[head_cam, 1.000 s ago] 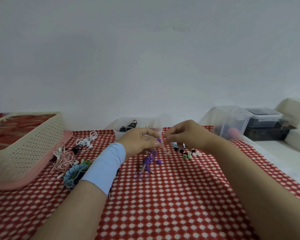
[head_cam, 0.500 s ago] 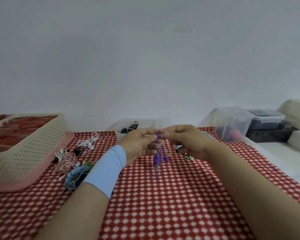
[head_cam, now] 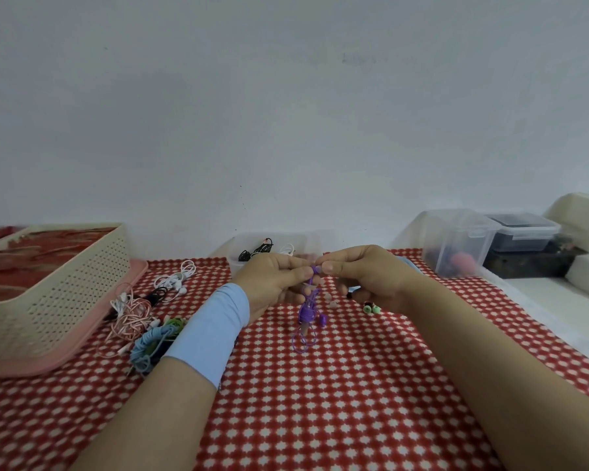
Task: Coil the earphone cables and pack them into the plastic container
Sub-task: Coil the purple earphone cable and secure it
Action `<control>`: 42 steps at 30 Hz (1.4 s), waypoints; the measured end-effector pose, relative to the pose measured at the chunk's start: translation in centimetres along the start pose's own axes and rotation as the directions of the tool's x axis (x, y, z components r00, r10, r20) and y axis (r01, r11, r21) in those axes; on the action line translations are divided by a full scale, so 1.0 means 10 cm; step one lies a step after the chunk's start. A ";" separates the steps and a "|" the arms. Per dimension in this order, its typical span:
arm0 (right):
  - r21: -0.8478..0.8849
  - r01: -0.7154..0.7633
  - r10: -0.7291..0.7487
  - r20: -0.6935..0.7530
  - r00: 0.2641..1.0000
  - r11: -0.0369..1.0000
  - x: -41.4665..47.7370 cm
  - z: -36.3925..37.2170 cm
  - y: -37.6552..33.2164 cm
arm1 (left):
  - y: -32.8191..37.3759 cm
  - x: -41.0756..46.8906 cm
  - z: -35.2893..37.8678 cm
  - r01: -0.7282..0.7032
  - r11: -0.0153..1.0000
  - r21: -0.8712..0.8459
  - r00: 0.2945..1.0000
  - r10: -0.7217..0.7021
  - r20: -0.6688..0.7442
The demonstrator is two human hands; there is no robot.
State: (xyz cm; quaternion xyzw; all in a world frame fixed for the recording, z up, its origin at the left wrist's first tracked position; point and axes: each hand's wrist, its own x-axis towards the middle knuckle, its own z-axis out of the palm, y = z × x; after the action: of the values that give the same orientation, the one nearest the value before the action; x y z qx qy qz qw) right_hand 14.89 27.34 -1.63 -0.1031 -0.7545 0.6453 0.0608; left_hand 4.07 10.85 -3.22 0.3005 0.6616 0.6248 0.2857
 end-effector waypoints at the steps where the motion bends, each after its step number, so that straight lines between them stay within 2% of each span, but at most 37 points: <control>1: -0.003 -0.002 0.002 0.001 1.000 1.000 0.00 0.00 -0.01 | 0.01 0.00 0.00 -0.001 1.000 0.016 1.000 0.001 0.003; 7: -0.037 -0.031 0.030 -0.032 0.999 0.999 0.03 -0.02 0.00 | 0.03 -0.02 0.01 -0.025 0.998 0.049 1.000 0.025 -0.006; 14: 0.009 -0.081 0.080 0.051 0.995 0.997 0.06 -0.10 0.09 | 0.03 -0.02 0.08 -0.035 0.997 0.070 0.999 0.035 0.002; 20: 0.120 -0.020 0.011 0.079 0.997 0.993 0.05 -0.11 0.08 | 0.05 -0.03 0.08 -0.003 0.995 -0.097 0.999 0.007 0.032; 25: 0.090 -0.042 0.031 0.112 0.993 0.995 0.01 -0.13 0.05 | 0.06 -0.04 0.06 -0.002 1.000 -0.020 0.999 0.002 0.040; 32: 0.022 -0.070 0.069 0.024 0.997 0.997 0.04 -0.08 0.06 | 0.06 -0.04 0.06 -0.019 0.998 0.052 1.000 0.018 0.013; 37: -0.060 -0.027 0.024 -0.053 0.998 0.998 0.04 -0.04 0.02 | 0.04 -0.01 0.05 -0.012 0.998 0.054 1.000 0.013 -0.015; 42: -0.057 -0.004 0.003 -0.020 1.000 0.998 0.00 -0.03 0.00 | 0.04 -0.02 0.01 0.017 0.999 0.028 1.000 -0.017 -0.007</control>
State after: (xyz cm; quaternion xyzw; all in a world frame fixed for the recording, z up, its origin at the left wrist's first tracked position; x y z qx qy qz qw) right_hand 14.94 27.67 -1.61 -0.1125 -0.7717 0.6227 0.0644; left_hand 4.27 10.78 -2.84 0.2967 0.6738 0.6142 0.2843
